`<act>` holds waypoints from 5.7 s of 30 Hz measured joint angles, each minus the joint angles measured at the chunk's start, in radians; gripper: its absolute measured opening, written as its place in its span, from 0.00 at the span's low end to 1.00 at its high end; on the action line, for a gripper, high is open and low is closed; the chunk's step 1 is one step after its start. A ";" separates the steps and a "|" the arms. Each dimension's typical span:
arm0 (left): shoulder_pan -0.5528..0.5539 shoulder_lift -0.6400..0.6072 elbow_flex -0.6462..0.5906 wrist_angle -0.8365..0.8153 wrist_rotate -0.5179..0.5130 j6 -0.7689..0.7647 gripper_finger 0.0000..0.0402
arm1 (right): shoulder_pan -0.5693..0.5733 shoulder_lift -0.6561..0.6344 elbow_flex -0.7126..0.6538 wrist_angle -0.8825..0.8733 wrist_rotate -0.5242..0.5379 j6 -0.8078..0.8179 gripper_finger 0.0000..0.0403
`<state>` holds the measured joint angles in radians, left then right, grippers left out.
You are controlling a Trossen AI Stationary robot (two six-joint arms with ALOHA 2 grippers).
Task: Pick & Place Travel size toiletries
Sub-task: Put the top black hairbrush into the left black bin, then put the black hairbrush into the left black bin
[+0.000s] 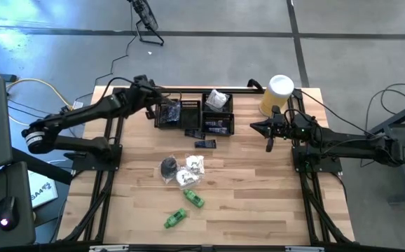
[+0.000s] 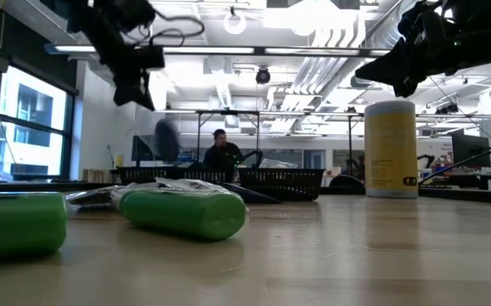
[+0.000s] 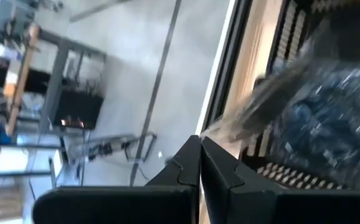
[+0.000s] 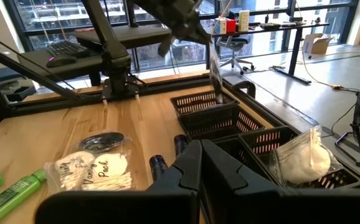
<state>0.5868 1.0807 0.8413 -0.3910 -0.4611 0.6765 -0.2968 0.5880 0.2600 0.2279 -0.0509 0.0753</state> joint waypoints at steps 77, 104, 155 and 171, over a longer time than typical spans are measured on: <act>0.047 0.017 -0.149 0.237 0.565 -0.184 0.14 | 0.000 0.000 0.000 0.000 0.000 0.011 0.01; -0.017 0.017 -0.149 0.287 0.597 -0.121 0.09 | 0.000 0.000 0.000 -0.004 0.000 0.008 0.01; -0.929 0.017 -0.149 0.043 -0.251 -0.491 0.09 | 0.000 0.003 0.000 -0.022 0.000 0.056 0.01; -0.946 0.120 -0.148 0.136 -0.174 -0.509 0.01 | 0.000 0.079 0.000 -0.012 -0.004 0.063 0.01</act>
<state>-0.3595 1.2002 0.6930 -0.2553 -0.6352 0.1677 -0.2966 0.6670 0.2604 0.2160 -0.0547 0.1383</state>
